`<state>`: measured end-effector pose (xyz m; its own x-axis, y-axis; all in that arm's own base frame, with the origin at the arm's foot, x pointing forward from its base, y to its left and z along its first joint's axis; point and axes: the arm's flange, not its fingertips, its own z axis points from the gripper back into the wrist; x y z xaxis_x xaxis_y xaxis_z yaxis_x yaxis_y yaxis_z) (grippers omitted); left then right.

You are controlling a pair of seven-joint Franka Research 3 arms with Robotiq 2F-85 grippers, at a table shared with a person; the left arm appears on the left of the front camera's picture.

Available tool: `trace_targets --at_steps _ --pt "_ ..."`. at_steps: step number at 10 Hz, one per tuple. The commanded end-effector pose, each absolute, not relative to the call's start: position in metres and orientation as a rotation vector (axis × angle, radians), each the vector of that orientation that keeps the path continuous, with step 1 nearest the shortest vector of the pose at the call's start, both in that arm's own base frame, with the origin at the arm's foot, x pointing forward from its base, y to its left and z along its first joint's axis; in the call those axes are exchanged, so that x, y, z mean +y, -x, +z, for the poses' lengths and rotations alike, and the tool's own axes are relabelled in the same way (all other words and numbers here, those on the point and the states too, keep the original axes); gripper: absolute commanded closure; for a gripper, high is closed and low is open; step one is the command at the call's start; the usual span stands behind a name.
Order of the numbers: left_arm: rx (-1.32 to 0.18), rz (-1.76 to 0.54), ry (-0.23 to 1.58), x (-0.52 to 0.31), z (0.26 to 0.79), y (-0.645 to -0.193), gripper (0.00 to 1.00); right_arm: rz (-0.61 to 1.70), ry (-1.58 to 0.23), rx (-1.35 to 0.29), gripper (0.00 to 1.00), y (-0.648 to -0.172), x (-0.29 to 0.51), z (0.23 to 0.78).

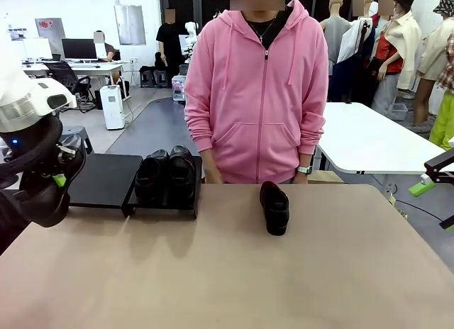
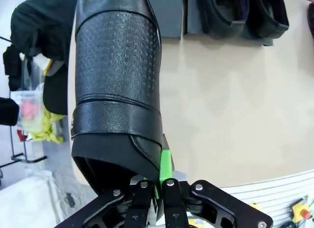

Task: Organize the shoes by placing them on the stand.
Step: Place the Shoe from the middle of the table onto the Shoes Stand.

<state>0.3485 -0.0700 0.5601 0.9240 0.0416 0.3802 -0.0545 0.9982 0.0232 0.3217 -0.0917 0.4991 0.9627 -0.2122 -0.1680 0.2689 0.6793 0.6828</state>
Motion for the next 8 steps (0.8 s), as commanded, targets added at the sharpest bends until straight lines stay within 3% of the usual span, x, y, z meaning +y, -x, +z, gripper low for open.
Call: trace_targets --at_steps 1,4,8 --pt "-0.279 0.081 0.061 -0.064 0.568 -0.402 1.0 -0.278 -0.771 0.086 0.0 -0.321 -0.092 0.502" --pt "-0.347 0.066 -0.03 -0.066 0.569 -0.527 1.0 -0.278 -0.771 0.086 0.0 -0.321 -0.092 0.502" --pt "-0.474 0.119 -0.091 -0.032 0.513 -0.614 1.0 -0.278 -0.771 0.086 0.0 -0.321 -0.092 0.502"
